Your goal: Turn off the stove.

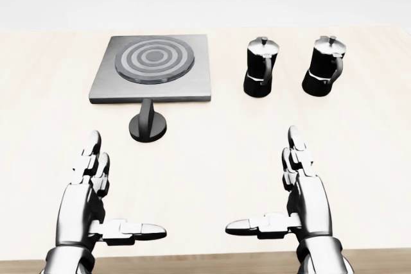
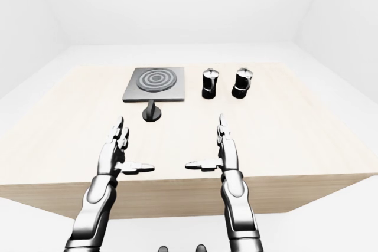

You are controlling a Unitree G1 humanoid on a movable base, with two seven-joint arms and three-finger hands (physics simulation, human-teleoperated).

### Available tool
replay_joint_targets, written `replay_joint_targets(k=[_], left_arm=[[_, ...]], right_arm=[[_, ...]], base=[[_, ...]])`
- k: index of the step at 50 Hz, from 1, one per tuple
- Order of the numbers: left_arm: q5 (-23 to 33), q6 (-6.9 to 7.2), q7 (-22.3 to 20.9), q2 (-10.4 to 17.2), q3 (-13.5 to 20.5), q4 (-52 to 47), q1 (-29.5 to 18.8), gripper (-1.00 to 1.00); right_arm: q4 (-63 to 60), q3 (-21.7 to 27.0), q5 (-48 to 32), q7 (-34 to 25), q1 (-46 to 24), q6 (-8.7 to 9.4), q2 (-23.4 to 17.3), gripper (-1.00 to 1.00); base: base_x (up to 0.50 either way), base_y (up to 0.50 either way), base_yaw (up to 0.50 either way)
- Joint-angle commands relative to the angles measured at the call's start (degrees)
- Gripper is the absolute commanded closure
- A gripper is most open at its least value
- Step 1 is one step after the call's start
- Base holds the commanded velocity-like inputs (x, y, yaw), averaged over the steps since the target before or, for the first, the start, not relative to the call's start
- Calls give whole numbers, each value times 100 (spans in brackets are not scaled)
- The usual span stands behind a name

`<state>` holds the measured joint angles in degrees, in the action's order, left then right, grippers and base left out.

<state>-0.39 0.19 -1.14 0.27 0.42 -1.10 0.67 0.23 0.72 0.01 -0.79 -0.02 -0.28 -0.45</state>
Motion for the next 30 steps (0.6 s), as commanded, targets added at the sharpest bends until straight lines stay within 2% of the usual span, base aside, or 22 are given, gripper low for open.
replay_joint_targets(k=[1,2,4,5,8,10,11,19,21,23,26,29,30], left_arm=[[18,-109,-150,32,40,-77,112,-100],[39,-137,-149,31,30,-65,118,-100],[93,-173,-149,31,0,-104,158,-100],[155,-322,-159,37,-25,-19,162,-100],[269,-419,-158,35,-63,26,180,-100],[299,-373,-181,28,-90,-21,203,-100],[317,-440,-175,31,-81,95,160,-100],[208,-329,-220,30,-13,92,116,-100],[147,-224,-210,28,24,72,86,-100],[29,-168,-234,30,67,119,30,-100],[-109,-43,-238,45,130,126,-22,-100],[-94,-64,-216,45,110,136,-14,-100],[-32,-129,-208,48,74,143,15,-100]], right_arm=[[79,86,-87,-127,-15,-43,-73,-100],[53,77,-104,-130,-13,5,-71,-100],[63,61,-147,-136,-10,-21,-70,-100],[97,64,-156,-140,-20,-42,-71,-100],[131,74,-161,-155,-35,-59,-71,-100],[118,74,-164,-154,-37,-38,-68,-100],[131,73,-170,-152,-40,-45,-68,-100],[103,58,-183,-157,-30,-18,-61,-100],[93,59,-182,-156,-37,-3,-60,-100],[179,68,-181,-158,-61,-63,-66,-100],[134,61,-183,-153,-47,-32,-61,-100],[140,53,-202,-148,-48,-33,-62,-100],[150,54,-205,-145,-48,-44,-61,-100]], base=[[0,0,0],[0,0,0],[0,0,0],[0,0,0],[0,0,0],[0,0,0],[0,0,0],[0,0,0],[0,0,0],[0,18,0],[0,19,0],[0,19,0],[0,18,0]])
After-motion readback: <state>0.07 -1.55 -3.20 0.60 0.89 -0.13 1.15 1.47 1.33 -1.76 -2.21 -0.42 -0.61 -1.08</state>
